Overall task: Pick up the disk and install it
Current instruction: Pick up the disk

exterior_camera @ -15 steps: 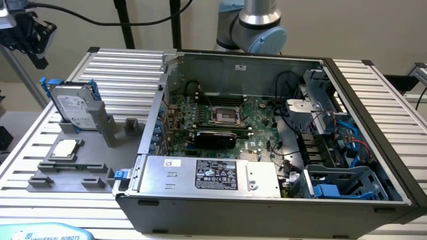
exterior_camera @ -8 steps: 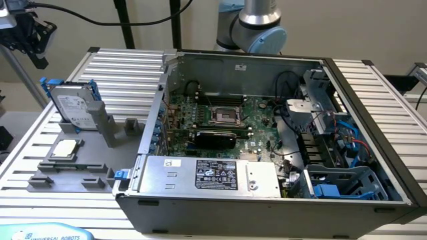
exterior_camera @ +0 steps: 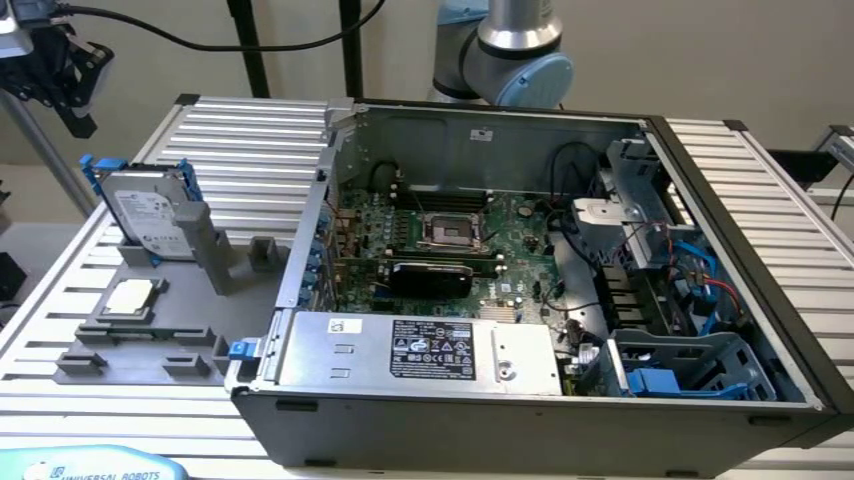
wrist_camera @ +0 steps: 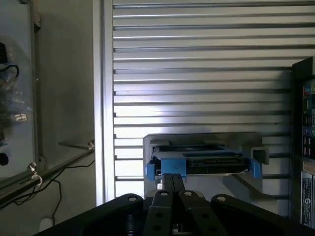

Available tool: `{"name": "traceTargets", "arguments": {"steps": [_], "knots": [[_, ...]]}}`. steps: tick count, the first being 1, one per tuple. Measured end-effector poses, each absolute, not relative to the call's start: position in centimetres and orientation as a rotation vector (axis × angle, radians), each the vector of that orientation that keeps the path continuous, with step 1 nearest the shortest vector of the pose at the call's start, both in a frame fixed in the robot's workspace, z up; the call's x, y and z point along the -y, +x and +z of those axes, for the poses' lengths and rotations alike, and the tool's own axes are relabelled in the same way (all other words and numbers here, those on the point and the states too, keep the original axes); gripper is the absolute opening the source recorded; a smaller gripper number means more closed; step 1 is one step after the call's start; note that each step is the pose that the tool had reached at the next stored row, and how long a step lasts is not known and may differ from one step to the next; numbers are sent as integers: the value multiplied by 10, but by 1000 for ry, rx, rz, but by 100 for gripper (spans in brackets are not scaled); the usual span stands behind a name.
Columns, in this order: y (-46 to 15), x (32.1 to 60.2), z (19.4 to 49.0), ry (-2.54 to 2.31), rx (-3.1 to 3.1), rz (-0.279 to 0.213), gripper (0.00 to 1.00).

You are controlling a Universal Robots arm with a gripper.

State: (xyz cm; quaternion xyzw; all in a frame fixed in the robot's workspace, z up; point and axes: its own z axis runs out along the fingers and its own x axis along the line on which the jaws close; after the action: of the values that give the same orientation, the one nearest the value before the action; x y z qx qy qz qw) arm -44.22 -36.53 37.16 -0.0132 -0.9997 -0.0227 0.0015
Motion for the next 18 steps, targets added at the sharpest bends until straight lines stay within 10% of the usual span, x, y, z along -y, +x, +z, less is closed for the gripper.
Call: {"name": "traceTargets", "arguments": {"steps": [18], "knots": [[-437,363,370,217,3126,-70,11]]}}
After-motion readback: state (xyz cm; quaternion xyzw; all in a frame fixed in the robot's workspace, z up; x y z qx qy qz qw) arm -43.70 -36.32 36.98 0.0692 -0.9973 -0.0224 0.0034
